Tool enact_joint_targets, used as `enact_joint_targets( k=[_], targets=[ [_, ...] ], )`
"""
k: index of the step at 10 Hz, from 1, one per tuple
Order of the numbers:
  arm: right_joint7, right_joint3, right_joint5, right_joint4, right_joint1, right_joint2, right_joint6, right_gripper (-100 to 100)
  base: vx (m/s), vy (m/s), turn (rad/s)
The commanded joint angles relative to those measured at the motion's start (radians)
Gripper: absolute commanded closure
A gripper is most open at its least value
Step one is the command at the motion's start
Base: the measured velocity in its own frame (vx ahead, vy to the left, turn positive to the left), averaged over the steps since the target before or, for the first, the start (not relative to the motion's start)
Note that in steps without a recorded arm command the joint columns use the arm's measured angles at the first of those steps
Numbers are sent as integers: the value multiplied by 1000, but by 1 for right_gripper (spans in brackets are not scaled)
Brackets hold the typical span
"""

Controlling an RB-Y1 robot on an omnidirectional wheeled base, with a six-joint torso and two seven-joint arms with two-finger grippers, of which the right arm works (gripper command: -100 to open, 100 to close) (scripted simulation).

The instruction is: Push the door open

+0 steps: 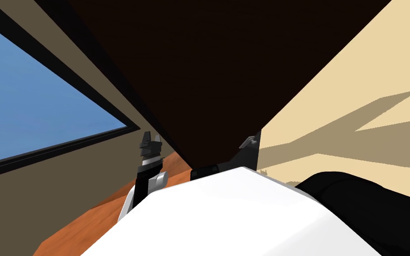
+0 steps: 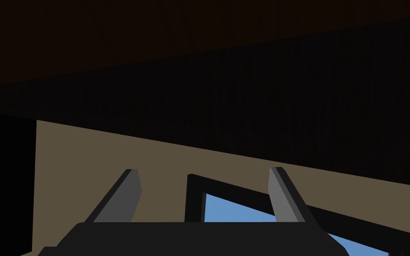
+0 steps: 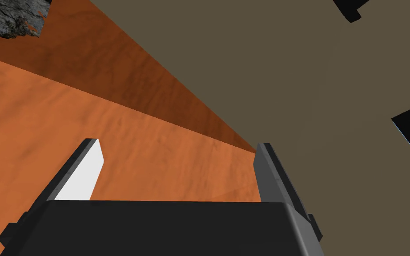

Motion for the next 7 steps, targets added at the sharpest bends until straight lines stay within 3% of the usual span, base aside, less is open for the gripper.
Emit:
enact_joint_targets(
  k=[1, 7],
  targets=[
    [-8, 7, -26, 6, 3, -4, -3, -100, 18, -31, 78],
    [-8, 7, -26, 6, 3, -4, -3, -100, 3, -5, 3]
  ],
)
